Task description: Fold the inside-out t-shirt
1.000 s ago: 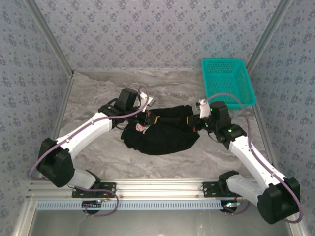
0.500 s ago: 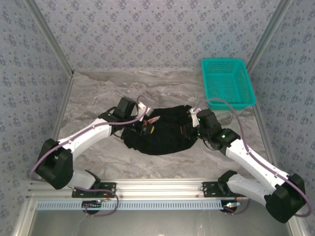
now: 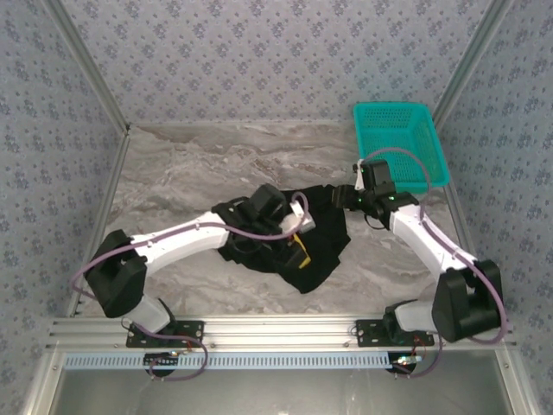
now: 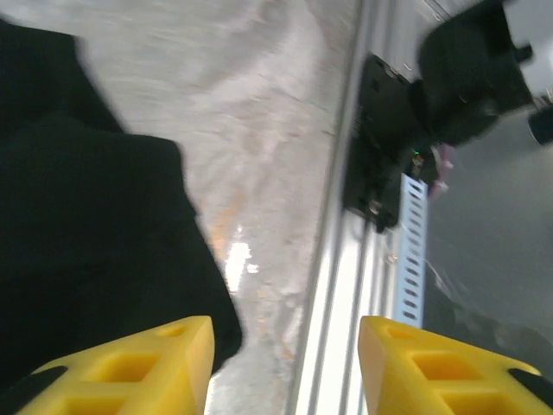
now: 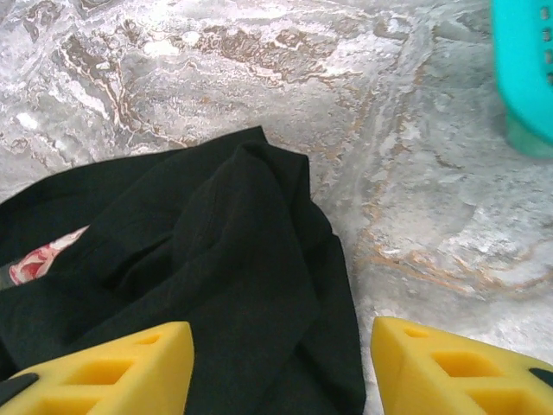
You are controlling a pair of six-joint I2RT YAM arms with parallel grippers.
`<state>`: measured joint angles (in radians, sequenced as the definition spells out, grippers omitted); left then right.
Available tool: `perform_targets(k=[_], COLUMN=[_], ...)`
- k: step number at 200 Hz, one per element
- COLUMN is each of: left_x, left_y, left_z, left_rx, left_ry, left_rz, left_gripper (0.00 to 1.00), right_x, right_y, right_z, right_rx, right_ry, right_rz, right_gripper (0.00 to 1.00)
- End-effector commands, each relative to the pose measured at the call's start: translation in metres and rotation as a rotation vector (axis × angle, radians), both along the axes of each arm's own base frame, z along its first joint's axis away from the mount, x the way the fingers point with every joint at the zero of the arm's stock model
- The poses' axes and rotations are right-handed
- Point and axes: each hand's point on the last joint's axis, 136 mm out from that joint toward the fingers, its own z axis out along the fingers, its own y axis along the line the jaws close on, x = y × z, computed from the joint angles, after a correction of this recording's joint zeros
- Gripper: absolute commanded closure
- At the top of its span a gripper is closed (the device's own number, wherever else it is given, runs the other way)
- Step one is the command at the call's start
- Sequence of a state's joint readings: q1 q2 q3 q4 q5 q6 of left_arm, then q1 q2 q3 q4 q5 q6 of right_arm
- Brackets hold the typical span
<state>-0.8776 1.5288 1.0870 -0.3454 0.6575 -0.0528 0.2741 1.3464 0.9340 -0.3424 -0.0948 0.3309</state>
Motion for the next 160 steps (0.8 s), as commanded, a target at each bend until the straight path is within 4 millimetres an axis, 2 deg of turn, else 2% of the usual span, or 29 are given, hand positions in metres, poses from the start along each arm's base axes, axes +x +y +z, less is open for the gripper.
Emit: perform_targets(k=[1, 11, 20, 33, 42, 51, 70, 88, 106, 120, 143, 160], left_x=[0.068, 0.107, 0.138, 0.164, 0.175, 0.182, 0.194, 0.206, 0.215, 0.221, 0.228, 0.232], left_y=[0.042, 0.077, 0.117, 0.171, 0.190, 0.197, 0.192, 0.172, 0.152, 0.142, 0.130, 0.120], left_z=[0.015, 0.005, -0.009, -0.033, -0.047, -0.062, -0.087, -0.105, -0.112, -0.117, -0.128, -0.140], left_rx=[-0.003, 0.052, 0.125, 0.228, 0.254, 0.273, 0.321, 0.316, 0.336, 0.365, 0.433, 0.469], left_ry=[-0.095, -0.096, -0.081, -0.029, 0.004, 0.044, 0.099, 0.140, 0.109, 0.076, 0.022, 0.006], left_rz=[0.326, 0.548, 0.760, 0.984, 1.043, 1.057, 1.012, 0.941, 0.864, 0.828, 0.781, 0.730], left_gripper=[0.47, 0.41, 0.39, 0.36, 0.35, 0.34, 0.30, 0.24, 0.22, 0.22, 0.21, 0.21], right_x=[0.026, 0.036, 0.042, 0.049, 0.050, 0.050, 0.049, 0.048, 0.045, 0.043, 0.041, 0.041], right_y=[0.021, 0.025, 0.031, 0.041, 0.048, 0.054, 0.061, 0.067, 0.068, 0.067, 0.066, 0.066], right_z=[0.005, -0.005, -0.015, -0.026, -0.033, -0.039, -0.051, -0.056, -0.059, -0.059, -0.056, -0.055], right_rx=[0.059, 0.054, 0.058, 0.082, 0.109, 0.124, 0.144, 0.157, 0.171, 0.174, 0.175, 0.175], right_ry=[-0.027, -0.013, 0.015, 0.046, 0.069, 0.084, 0.114, 0.125, 0.133, 0.136, 0.128, 0.124], right_rz=[0.042, 0.042, 0.057, 0.077, 0.095, 0.103, 0.116, 0.126, 0.128, 0.131, 0.139, 0.139], right_gripper=[0.34, 0.30, 0.28, 0.25, 0.25, 0.25, 0.27, 0.38, 0.58, 0.67, 0.78, 0.82])
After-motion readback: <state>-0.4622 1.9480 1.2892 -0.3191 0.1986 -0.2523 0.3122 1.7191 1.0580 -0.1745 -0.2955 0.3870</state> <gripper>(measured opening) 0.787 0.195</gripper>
